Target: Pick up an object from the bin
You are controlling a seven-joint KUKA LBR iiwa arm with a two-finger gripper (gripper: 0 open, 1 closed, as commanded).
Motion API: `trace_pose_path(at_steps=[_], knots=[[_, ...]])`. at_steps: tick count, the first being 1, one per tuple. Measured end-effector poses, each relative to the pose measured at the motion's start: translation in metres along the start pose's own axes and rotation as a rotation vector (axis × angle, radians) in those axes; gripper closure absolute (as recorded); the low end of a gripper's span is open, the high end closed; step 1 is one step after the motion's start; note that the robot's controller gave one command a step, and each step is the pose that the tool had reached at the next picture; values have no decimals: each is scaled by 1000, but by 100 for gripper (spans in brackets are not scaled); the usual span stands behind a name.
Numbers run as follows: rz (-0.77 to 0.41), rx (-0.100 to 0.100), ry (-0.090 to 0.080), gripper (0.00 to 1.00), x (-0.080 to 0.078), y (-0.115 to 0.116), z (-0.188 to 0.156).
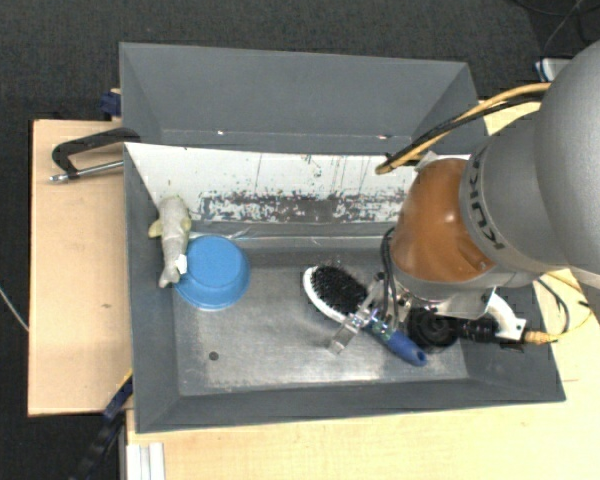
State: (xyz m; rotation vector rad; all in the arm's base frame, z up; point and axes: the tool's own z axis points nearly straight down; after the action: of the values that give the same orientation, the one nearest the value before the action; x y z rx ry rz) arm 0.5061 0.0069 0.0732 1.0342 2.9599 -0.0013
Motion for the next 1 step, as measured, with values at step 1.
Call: trace_pose_path(at_steps=[1], knots=[[-3, -3, 8, 100, 2, 3, -2]])
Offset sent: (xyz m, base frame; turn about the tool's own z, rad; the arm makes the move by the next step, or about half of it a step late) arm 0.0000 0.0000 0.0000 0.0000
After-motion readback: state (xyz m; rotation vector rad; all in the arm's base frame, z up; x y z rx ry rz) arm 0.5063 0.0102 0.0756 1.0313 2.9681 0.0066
